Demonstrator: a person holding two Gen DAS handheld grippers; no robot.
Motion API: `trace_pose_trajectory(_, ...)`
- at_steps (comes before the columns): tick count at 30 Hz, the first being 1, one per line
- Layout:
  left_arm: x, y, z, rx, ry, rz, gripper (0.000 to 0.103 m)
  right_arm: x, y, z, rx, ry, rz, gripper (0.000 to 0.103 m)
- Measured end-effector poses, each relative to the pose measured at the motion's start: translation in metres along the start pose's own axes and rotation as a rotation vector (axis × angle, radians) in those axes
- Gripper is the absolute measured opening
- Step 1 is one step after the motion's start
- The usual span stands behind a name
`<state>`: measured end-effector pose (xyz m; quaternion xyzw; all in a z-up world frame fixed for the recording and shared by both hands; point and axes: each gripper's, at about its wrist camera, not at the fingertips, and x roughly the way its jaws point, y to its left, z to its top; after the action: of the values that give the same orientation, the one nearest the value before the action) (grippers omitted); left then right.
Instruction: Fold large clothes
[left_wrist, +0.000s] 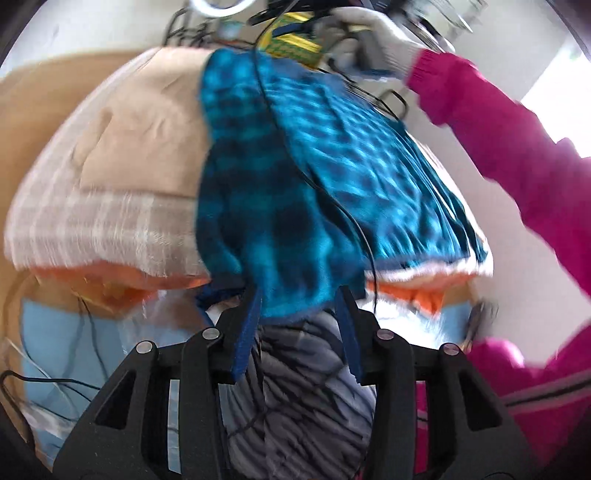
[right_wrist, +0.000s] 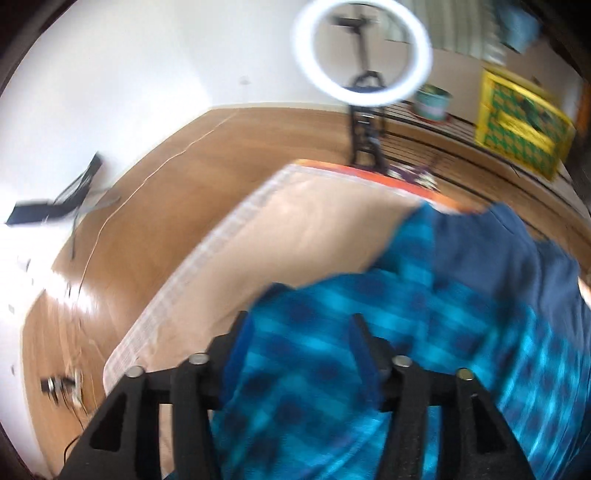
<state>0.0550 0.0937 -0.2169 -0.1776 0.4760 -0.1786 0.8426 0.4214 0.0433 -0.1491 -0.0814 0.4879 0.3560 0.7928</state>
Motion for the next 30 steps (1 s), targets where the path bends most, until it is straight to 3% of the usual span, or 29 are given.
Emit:
trace_pose_trajectory(6, 0.044, 0.021, 0.001, -0.093, 0.056, -0.026, 0.042, 0.052, 0.038, 0.007, -0.062, 0.069, -0.075, 0.058)
trace_pose_trajectory(10, 0.056, 0.020, -0.006, -0.110, 0.082, -0.050, 0.042, 0.086, 0.039, 0.012, -0.077, 0.100, -0.161, 0.058)
trace_pose_trajectory(14, 0.064, 0.021, -0.011, -0.127, 0.090, -0.055, 0.023, 0.105, 0.043, 0.015, -0.132, 0.120, -0.252, 0.058)
trace_pose_trajectory(16, 0.066, 0.023, -0.013, -0.134, 0.091, -0.055, 0.010, 0.114, 0.048, 0.015, -0.177, 0.132, -0.297, 0.055)
trace_pose_trajectory(18, 0.067, 0.023, -0.014, -0.126, 0.090, -0.048, 0.005, 0.125, 0.047, 0.015, -0.208, 0.161, -0.332, 0.023)
trace_pose_trajectory(20, 0.064, 0.022, -0.014, -0.124, 0.077, -0.053, 0.002, 0.128, 0.043, 0.013, -0.210, 0.172, -0.333, 0.017)
trace_pose_trajectory(30, 0.011, 0.020, -0.006, -0.157, -0.032, -0.046, 0.000, 0.099, 0.024, 0.032, -0.119, 0.082, -0.267, 0.010)
